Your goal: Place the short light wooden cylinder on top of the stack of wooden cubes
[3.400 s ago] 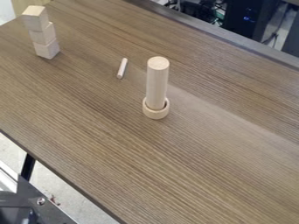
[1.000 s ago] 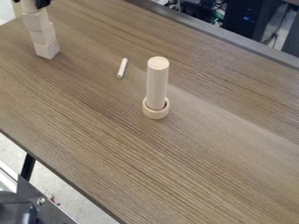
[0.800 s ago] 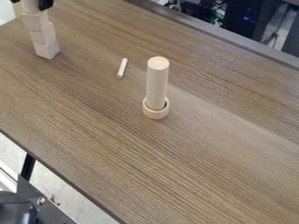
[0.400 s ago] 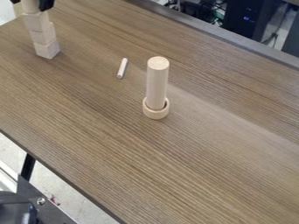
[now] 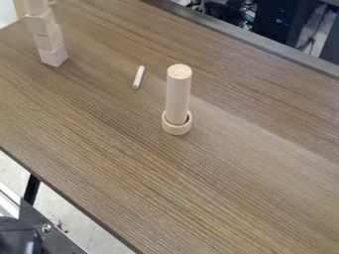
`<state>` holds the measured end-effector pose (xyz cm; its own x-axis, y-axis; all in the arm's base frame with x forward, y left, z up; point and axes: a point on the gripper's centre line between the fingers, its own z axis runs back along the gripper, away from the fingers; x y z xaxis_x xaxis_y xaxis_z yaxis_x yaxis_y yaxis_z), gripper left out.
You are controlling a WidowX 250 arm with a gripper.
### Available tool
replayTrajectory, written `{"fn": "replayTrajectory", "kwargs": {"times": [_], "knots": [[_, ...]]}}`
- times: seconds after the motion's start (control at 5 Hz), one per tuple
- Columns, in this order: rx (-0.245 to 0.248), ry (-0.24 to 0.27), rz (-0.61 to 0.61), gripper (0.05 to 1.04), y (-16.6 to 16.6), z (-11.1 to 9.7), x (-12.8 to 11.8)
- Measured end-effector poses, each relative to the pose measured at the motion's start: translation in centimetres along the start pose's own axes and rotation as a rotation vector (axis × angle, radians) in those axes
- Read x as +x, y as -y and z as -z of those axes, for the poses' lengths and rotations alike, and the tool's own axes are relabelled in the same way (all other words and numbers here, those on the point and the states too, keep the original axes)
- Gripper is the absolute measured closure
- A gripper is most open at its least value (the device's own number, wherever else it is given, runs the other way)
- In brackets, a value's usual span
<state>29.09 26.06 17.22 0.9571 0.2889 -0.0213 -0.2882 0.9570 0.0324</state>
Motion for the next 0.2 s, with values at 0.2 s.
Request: {"fn": "replayTrajectory", "kwargs": {"times": [0.2], "knots": [[0.02, -0.001, 0.011, 0.084, -0.27, -0.24, 0.0]]}}
